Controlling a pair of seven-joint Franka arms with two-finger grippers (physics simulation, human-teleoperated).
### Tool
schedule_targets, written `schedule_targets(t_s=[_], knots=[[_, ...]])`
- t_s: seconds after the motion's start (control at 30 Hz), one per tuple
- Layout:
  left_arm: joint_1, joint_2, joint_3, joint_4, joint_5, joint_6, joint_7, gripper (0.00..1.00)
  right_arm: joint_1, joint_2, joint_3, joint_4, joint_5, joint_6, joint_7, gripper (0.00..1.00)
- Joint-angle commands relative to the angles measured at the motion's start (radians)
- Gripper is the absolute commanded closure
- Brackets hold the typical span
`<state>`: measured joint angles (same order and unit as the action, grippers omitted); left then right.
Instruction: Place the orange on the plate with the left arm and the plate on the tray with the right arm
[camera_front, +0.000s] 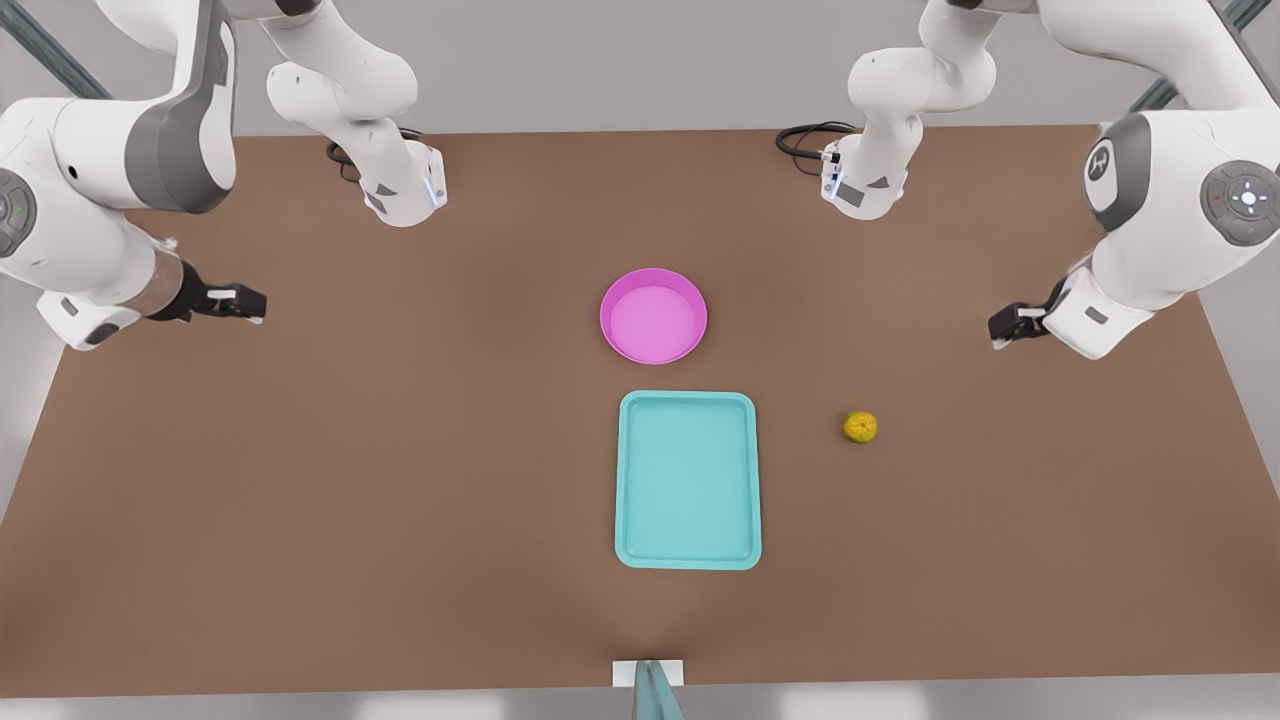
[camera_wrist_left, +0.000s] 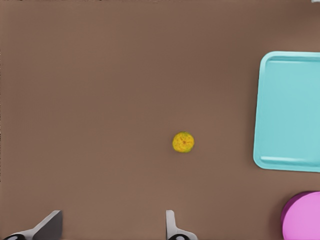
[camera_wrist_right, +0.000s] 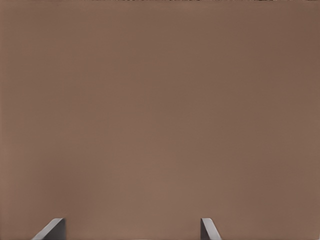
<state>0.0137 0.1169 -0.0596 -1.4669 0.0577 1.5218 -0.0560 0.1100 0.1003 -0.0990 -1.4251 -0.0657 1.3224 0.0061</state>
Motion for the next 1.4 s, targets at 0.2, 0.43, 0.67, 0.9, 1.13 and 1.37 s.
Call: schedule_targets(t_s=[0.2,0.43,0.67,0.9,1.13,1.37], knots=[[-0.054,0.322,-0.014,-0.191,-0.033,0.269,-0.035,0.0,0.0,0.009,-0.001,0.0,0.0,0.02,0.006,0.0],[-0.089,0.388,-0.013,-0.391,-0.033,0.716,-0.03,0.0,0.0,0.016,-0.002,0.002,0.001,0.02,0.005,0.0],[-0.101,0.412,-0.013,-0.444,-0.032,0.716,-0.025,0.0,0.0,0.024,-0.002,0.002,0.001,0.02,0.005,0.0],[-0.118,0.452,-0.011,-0.443,-0.032,0.744,-0.027,0.0,0.0,0.033,-0.002,0.002,0.0,0.018,0.005,0.0],[-0.118,0.491,-0.008,-0.431,-0.021,0.776,-0.028,0.0,0.0,0.038,-0.005,0.002,0.001,0.018,0.002,0.0],[-0.118,0.497,-0.002,-0.432,-0.021,0.77,-0.025,0.26,0.0,0.041,-0.005,0.003,0.001,0.02,0.0,0.0]])
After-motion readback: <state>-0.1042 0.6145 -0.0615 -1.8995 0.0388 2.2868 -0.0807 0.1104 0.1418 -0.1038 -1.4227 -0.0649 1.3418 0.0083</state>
